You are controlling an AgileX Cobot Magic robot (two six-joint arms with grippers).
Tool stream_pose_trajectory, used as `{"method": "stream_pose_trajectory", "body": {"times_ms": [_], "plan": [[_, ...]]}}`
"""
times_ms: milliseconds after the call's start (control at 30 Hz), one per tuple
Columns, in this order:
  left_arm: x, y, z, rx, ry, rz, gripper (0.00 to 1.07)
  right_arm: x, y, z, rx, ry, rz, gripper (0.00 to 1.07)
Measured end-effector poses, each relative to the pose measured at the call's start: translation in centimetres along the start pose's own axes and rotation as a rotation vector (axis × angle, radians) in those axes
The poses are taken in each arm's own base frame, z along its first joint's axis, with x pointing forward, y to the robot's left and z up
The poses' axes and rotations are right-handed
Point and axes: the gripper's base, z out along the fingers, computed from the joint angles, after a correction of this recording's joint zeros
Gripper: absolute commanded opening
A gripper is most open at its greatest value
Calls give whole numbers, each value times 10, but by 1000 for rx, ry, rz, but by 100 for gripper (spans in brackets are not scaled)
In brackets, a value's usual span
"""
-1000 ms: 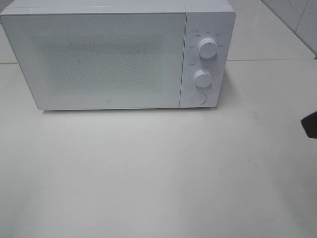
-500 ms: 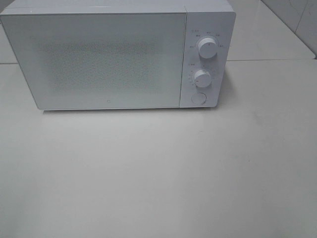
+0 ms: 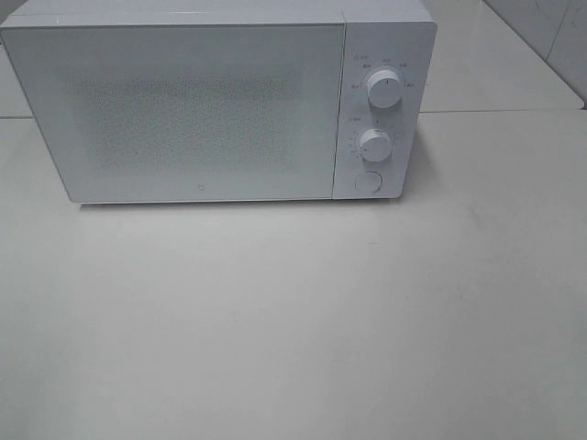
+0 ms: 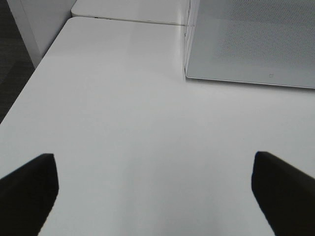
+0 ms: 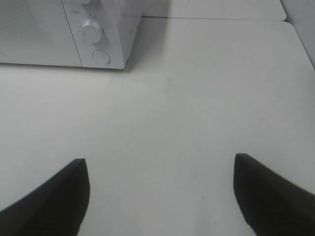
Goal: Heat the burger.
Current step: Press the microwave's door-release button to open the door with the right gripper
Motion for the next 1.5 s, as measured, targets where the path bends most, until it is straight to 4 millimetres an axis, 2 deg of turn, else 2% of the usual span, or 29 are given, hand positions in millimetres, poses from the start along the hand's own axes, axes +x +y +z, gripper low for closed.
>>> {"method": "stream_pose_trajectory", "body": {"times_ms": [1200,1367,1500], "plan": [[0,0,0,-1,0,0,100,0,1,-4,36,-42,32,76],[0,0,0,-1,0,0,100,-15,-1,-11,52,-110,21,76],[0,0,0,-1,0,0,100,-27,-1,-4,51,-122,14,76]]}}
